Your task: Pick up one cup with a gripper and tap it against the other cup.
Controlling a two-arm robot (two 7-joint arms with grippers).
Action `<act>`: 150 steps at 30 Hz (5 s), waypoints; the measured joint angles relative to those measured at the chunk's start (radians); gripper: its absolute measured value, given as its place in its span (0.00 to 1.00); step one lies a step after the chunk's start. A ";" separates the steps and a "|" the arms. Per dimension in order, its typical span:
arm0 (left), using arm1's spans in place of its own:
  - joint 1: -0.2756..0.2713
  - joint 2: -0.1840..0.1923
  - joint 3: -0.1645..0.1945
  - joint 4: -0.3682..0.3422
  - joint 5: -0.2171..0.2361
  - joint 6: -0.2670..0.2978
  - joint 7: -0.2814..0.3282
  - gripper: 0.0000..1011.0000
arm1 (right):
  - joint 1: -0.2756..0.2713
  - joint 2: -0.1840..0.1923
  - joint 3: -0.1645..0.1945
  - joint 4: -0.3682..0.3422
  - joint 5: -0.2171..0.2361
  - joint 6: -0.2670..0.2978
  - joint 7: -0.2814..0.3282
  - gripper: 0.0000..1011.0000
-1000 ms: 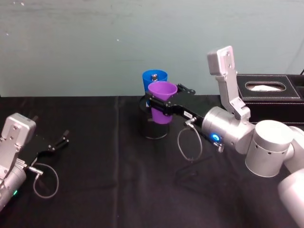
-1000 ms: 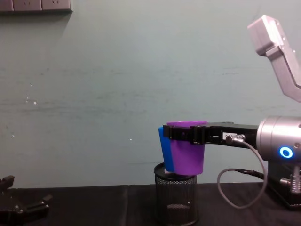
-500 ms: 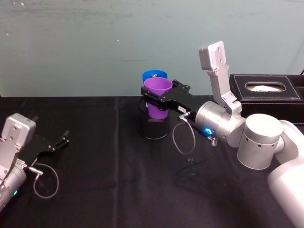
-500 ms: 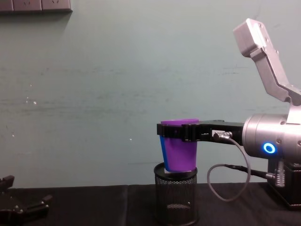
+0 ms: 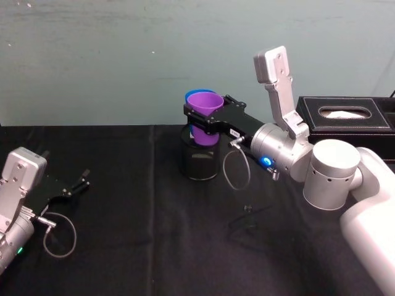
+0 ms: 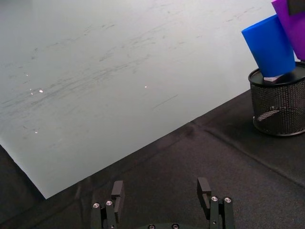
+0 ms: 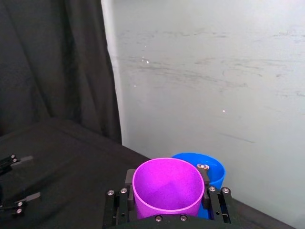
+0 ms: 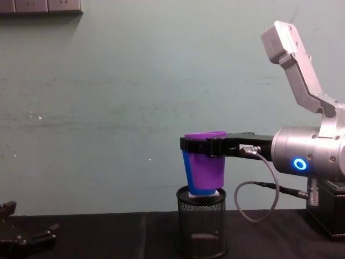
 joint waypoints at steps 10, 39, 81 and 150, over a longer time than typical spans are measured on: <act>0.000 0.000 0.000 0.000 0.000 0.000 0.000 0.99 | 0.024 -0.020 0.012 0.035 -0.022 -0.005 -0.005 0.75; 0.000 0.000 0.000 0.000 0.000 0.000 0.000 0.99 | 0.041 -0.042 0.031 0.054 -0.039 -0.004 0.005 0.75; 0.000 0.000 0.000 0.000 0.000 0.000 0.000 0.99 | 0.051 -0.051 0.038 0.066 -0.047 -0.004 0.003 0.75; 0.000 0.000 0.000 0.000 0.000 0.000 0.000 0.99 | 0.051 -0.051 0.038 0.066 -0.047 -0.004 0.003 0.75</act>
